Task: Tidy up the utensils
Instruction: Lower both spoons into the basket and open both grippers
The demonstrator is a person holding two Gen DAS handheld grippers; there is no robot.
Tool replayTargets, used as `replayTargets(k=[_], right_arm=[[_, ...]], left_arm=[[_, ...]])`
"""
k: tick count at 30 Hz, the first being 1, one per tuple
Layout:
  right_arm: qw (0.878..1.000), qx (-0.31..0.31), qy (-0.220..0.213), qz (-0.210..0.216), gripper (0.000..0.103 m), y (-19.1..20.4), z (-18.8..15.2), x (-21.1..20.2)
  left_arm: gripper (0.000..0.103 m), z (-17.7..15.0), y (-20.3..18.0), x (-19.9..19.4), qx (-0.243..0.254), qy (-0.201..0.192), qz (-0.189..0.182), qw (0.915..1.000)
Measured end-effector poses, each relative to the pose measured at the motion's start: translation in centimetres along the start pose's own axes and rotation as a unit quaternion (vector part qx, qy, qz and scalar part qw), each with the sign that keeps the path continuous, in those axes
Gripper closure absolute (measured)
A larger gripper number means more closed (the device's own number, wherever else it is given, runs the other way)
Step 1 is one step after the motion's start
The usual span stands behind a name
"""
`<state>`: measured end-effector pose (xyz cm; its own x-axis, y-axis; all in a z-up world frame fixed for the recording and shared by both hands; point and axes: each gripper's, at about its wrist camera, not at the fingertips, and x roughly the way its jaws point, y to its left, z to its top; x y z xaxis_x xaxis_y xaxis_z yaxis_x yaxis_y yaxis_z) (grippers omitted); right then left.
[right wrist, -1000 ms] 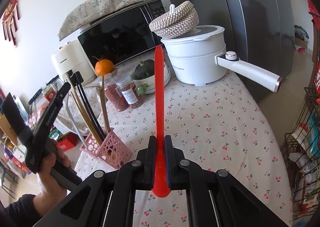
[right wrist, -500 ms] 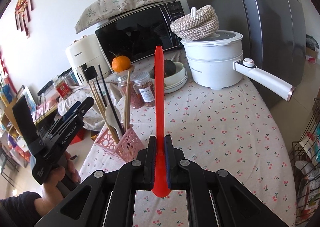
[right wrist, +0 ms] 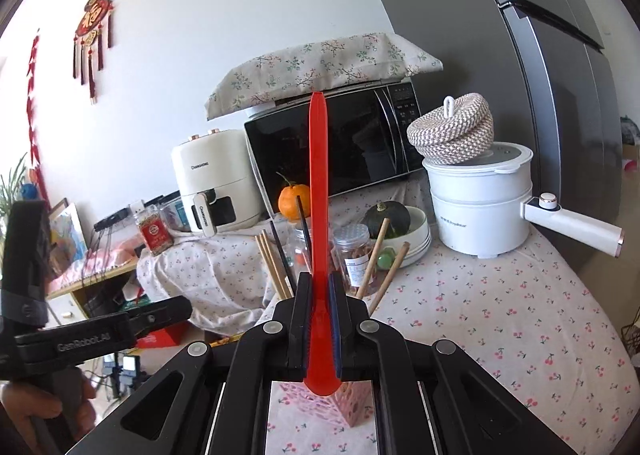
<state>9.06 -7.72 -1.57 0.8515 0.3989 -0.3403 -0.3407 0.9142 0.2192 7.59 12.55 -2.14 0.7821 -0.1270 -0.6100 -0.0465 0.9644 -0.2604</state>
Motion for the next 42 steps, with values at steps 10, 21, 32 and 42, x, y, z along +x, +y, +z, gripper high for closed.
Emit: replayTargets(k=[10,21,32,42], right_arm=[[0.990,-0.071,-0.074,-0.094,0.095,3.3,-4.2,5.4],[0.987,-0.073,-0.074,-0.119,0.095,3.5,-6.3,7.2],[0.990,-0.058,-0.055,-0.113,0.085,3.3,-8.0,6.8],[0.993,-0.057,-0.036,-0.099,0.065,3.6,-7.9,4.9]], left_arm=[[0.038,-1.0,2.7,-0.2,-0.026,0.047,-0.026,0.9982],[0.038,-0.6,4.0,-0.7,-0.043,0.043,-0.022,0.9979],[0.038,-0.6,4.1,-0.7,-0.038,0.038,-0.017,0.9984],[0.037,-1.0,4.2,-0.3,-0.033,0.059,-0.010,0.9977]])
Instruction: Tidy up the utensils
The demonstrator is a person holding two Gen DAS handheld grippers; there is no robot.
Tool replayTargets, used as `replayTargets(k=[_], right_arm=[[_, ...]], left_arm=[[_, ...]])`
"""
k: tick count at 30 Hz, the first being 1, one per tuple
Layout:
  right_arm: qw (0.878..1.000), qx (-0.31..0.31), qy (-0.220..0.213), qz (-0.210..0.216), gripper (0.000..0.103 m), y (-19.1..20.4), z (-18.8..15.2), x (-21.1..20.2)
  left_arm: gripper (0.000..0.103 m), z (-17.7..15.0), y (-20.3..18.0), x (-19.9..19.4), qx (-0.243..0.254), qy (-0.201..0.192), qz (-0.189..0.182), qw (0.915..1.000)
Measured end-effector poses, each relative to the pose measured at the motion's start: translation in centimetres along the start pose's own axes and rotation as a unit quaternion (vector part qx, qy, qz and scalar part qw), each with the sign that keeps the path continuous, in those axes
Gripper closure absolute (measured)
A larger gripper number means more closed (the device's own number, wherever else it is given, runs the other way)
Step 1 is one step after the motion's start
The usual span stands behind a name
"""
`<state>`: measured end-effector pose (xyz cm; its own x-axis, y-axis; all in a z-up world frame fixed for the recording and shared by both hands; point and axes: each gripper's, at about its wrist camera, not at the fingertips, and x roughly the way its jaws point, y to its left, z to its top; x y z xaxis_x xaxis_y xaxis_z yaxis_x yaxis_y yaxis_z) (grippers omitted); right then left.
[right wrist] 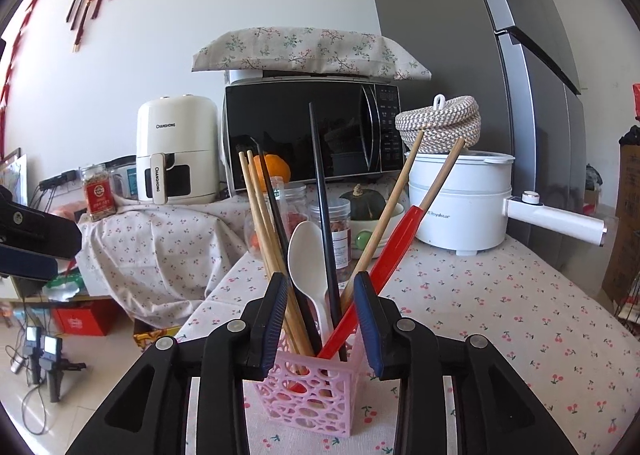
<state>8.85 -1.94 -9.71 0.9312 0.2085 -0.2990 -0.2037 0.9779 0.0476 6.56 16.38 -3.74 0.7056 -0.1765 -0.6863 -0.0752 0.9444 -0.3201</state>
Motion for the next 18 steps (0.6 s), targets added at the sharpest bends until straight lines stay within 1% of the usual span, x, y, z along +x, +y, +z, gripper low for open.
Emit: replayTargets(k=[2,6,8,9,10,13,14,15,17,18], right_arm=[[1.000,0.008,0.010,0.003,0.056,-0.3,0.1,-0.9],[0.999,0.018,0.033,0.005,0.044,-1.1,-0.1,-3.3],[0.999,0.026,0.047,-0.004,0.036,-1.8,-0.1,-4.4],[0.998,0.033,0.054,-0.010,0.034,-2.3,-0.1,-4.9],[0.997,0.041,0.062,-0.018,0.029,-2.8,0.0,-5.3],[0.993,0.058,0.093,-0.038,0.021,-4.5,0.2,-6.2],[0.992,0.059,0.104,-0.043,0.015,-5.0,0.3,-6.4],[0.990,0.058,0.114,-0.051,0.012,-5.4,0.4,-6.7],[0.989,0.058,0.122,-0.061,0.000,-6.2,0.6,-7.5],[0.988,0.058,0.125,-0.066,0.000,-6.5,0.8,-7.9]], left_arm=[[0.032,-0.1,-0.1,0.1,0.004,0.005,0.006,1.0000],[0.026,-0.6,-0.8,0.2,0.020,0.011,0.010,0.9997],[0.022,-1.0,-1.2,0.2,0.027,0.018,0.007,0.9994],[0.021,-1.3,-1.5,0.2,0.031,0.022,0.005,0.9992],[0.020,-1.5,-1.7,0.3,0.036,0.027,0.002,0.9990],[0.019,-2.3,-2.5,0.2,0.056,0.036,-0.001,0.9978],[0.017,-2.5,-2.8,0.2,0.063,0.039,0.001,0.9972],[0.016,-2.8,-3.2,0.2,0.071,0.042,0.001,0.9966],[0.010,-3.3,-3.9,0.1,0.084,0.045,0.001,0.9954],[0.007,-3.5,-4.2,0.1,0.092,0.048,0.001,0.9946]])
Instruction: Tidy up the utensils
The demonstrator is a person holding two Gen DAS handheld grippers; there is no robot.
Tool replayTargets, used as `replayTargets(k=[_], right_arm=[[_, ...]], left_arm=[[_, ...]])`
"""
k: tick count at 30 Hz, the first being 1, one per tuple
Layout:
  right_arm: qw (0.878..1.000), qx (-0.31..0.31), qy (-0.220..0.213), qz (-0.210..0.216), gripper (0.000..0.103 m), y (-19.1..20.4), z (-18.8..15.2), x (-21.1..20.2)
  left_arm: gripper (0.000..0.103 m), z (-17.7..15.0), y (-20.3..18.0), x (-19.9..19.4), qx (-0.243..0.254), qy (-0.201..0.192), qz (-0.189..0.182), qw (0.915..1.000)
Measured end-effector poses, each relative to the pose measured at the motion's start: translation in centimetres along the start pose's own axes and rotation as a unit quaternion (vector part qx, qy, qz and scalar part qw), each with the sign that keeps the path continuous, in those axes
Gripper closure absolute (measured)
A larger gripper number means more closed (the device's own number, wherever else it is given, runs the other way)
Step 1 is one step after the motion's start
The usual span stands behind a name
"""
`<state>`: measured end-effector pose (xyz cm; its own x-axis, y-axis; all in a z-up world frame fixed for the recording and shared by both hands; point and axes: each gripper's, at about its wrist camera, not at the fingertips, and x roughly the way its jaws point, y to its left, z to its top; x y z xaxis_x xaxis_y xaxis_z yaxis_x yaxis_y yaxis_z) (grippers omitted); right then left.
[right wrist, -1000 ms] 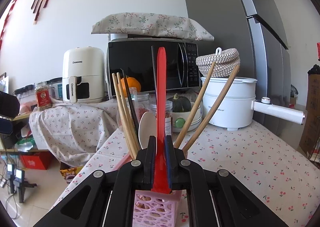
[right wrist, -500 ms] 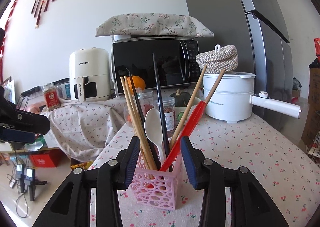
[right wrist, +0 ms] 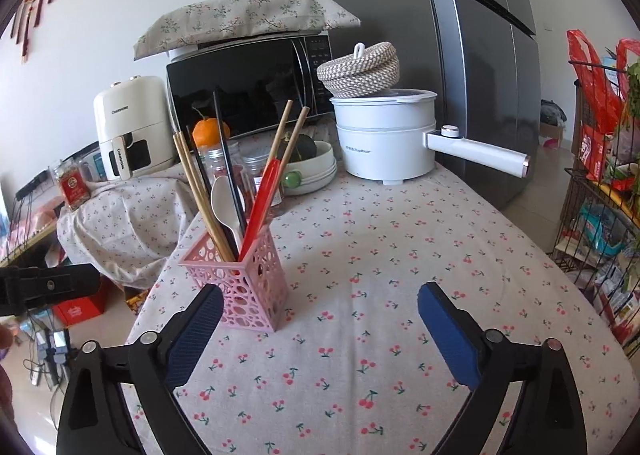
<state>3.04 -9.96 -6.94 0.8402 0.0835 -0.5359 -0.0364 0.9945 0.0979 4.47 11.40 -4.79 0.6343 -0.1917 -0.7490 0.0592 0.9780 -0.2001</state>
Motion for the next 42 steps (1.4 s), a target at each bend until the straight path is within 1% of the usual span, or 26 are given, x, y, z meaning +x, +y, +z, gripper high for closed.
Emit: replayTargets(k=[1,2,5,7,9,11,13,15,17,19,24,26,34,42], right_arm=[[1.000,-0.001,0.002,-0.005,0.000,-0.3,0.1,-0.4],[1.000,-0.006,0.007,-0.012,0.000,-0.4,0.2,-0.7],[0.998,-0.034,0.038,-0.033,0.000,-0.6,0.7,-1.3],[0.997,-0.046,0.054,-0.034,0.000,-0.9,1.0,-1.7],[0.996,-0.038,0.064,-0.050,0.000,-1.8,1.3,-2.3],[0.995,-0.020,0.071,-0.064,0.000,-2.6,1.7,-2.9],[0.996,-0.014,0.073,-0.055,0.000,-2.9,2.1,-3.6],[0.996,-0.020,0.069,-0.052,0.000,-3.0,2.6,-4.4],[0.997,-0.023,0.056,-0.056,0.000,-3.3,3.0,-5.2],[0.996,-0.023,0.053,-0.062,0.000,-3.6,3.2,-5.6],[0.996,-0.013,0.072,-0.048,0.000,-4.3,3.6,-5.5],[0.996,-0.014,0.071,-0.050,0.000,-4.5,3.9,-5.5],[0.997,-0.006,0.063,-0.044,0.000,-5.2,4.9,-5.9],[0.997,-0.001,0.072,-0.038,0.000,-5.3,4.7,-5.8]], left_arm=[[0.002,-0.2,-0.4,0.0,0.008,0.001,0.001,1.0000],[0.001,-0.3,-0.8,-0.1,0.015,0.000,0.001,0.9999],[0.001,-0.7,-1.7,-0.3,0.029,-0.005,0.000,0.9996],[0.001,-0.9,-2.1,-0.5,0.036,-0.008,0.006,0.9993],[0.001,-1.1,-2.7,-0.6,0.047,-0.006,0.016,0.9987],[0.001,-1.1,-3.2,-0.9,0.055,-0.011,0.013,0.9983],[0.001,-1.2,-3.8,-1.3,0.058,-0.018,0.010,0.9981],[0.001,-1.1,-4.3,-1.6,0.060,-0.022,0.004,0.9979],[0.001,-1.1,-5.0,-1.9,0.065,-0.025,0.002,0.9976],[0.000,-1.2,-5.7,-2.0,0.071,-0.031,0.002,0.9970],[0.000,-0.9,-6.8,-2.1,0.081,-0.042,0.008,0.9958],[0.000,-0.7,-7.0,-1.9,0.079,-0.044,0.011,0.9959],[0.000,-0.5,-6.9,-1.0,0.070,-0.041,0.025,0.9964],[0.000,-0.6,-6.9,-0.7,0.069,-0.034,0.030,0.9966]])
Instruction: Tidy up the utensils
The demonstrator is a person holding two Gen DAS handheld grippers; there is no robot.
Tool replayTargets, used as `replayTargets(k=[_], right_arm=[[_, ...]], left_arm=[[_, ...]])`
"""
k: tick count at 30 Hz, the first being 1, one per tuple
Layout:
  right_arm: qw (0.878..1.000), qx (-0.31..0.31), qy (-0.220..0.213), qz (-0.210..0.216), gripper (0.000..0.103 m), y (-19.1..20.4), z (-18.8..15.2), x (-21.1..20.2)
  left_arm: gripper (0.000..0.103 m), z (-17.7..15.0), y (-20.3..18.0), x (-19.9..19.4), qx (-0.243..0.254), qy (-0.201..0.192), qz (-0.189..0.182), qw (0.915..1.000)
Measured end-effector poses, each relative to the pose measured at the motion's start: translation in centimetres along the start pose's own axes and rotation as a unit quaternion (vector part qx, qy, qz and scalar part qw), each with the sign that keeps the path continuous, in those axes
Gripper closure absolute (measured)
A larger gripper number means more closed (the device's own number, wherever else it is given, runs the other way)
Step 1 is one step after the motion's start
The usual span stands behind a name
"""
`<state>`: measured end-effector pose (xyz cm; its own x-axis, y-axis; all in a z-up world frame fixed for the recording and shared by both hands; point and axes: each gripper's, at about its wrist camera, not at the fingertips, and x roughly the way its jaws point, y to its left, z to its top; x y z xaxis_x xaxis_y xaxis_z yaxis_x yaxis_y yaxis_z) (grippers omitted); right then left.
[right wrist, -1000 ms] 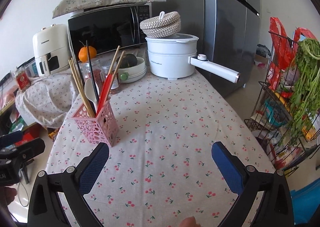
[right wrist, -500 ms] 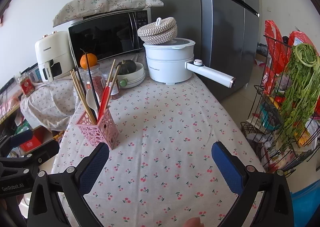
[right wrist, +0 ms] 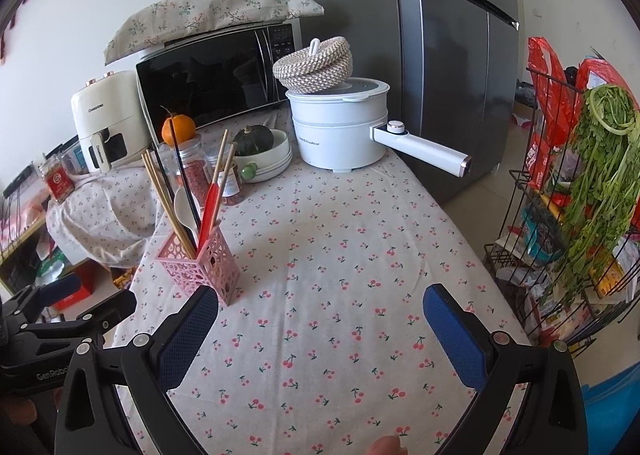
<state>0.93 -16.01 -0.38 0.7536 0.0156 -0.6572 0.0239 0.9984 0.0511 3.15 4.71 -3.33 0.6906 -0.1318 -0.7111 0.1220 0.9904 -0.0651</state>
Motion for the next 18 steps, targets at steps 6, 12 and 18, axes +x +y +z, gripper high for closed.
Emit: replayTargets(k=[6,12,18], right_arm=[[1.000,0.000,-0.001,-0.002,0.000,0.03,-0.06,-0.07],[1.000,0.002,-0.002,-0.003,0.000,0.00,-0.10,-0.11],[1.000,0.002,-0.003,-0.003,0.000,0.00,-0.09,-0.14]], left_arm=[[0.000,-0.08,-0.27,-0.06,0.004,-0.001,0.000,1.0000],[0.000,-0.09,-0.19,-0.06,0.004,-0.002,0.001,1.0000],[0.000,-0.13,-0.05,-0.14,0.003,-0.004,0.004,1.0000]])
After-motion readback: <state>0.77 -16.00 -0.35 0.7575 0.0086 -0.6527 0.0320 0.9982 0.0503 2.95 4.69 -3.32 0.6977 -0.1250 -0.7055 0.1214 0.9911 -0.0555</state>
